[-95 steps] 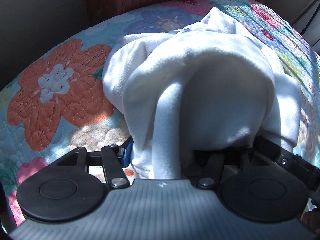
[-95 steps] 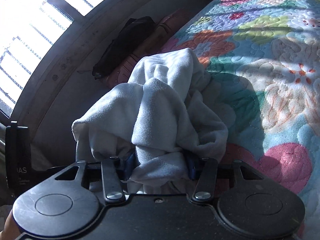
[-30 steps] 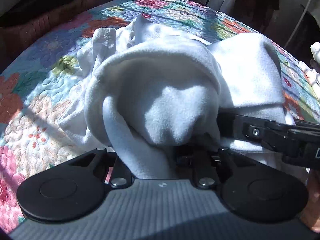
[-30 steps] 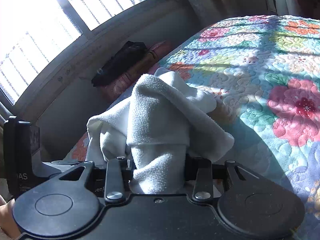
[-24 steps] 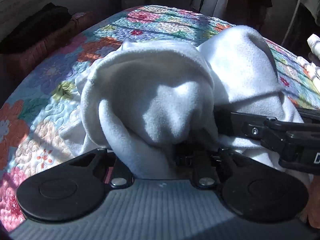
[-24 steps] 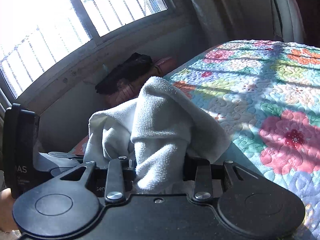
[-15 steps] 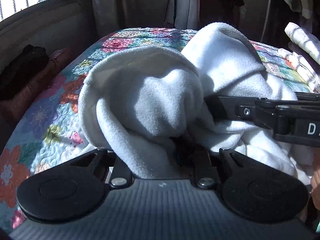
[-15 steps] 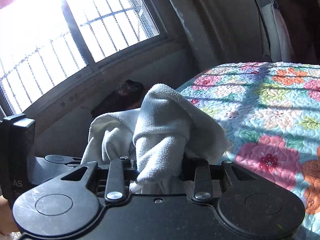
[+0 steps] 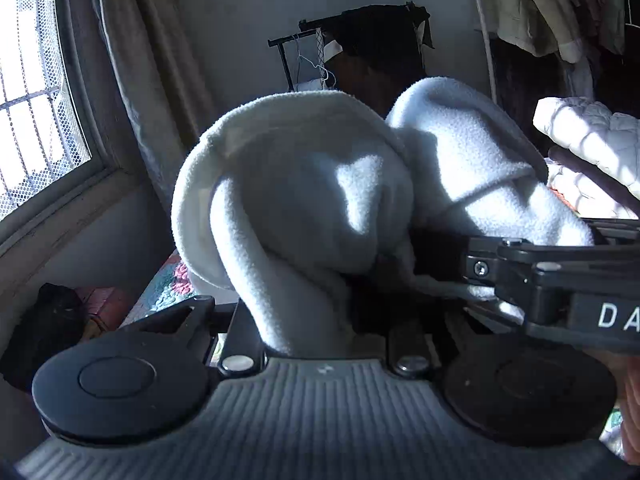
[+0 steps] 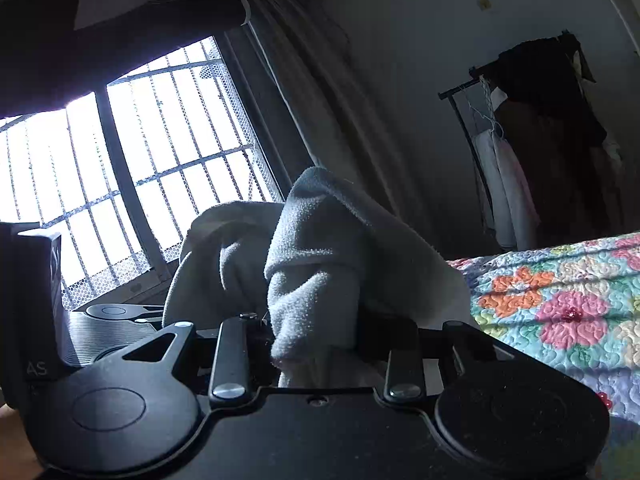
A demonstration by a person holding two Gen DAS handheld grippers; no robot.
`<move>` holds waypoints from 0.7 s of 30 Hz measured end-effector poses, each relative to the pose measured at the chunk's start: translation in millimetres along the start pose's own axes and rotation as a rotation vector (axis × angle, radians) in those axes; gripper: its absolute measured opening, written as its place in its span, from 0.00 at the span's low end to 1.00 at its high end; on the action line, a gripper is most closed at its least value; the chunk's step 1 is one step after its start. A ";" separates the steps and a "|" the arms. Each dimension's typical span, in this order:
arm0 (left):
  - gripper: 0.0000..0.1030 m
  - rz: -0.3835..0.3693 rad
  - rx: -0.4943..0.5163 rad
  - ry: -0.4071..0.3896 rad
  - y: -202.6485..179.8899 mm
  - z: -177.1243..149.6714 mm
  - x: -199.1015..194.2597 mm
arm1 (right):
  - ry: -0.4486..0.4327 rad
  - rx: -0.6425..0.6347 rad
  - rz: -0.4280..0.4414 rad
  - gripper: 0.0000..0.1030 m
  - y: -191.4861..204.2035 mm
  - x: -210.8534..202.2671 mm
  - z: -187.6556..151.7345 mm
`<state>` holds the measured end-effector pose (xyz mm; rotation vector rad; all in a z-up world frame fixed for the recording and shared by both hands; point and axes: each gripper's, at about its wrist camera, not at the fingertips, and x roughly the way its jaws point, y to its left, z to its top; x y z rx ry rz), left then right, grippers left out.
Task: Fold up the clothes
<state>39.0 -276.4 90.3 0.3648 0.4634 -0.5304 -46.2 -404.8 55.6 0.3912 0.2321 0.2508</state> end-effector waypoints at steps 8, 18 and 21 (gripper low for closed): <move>0.26 -0.100 0.132 0.233 -97.2 -111.2 93.1 | 0.305 -0.007 -0.457 0.70 -100.0 -23.2 -70.7; 0.50 -0.164 0.154 0.217 -77.3 -141.4 95.9 | 0.397 0.072 -0.448 0.70 -127.5 -64.5 -119.4; 0.55 -0.208 0.077 0.230 -67.2 -136.0 96.9 | 0.383 0.138 -0.412 0.70 -128.5 -67.3 -134.8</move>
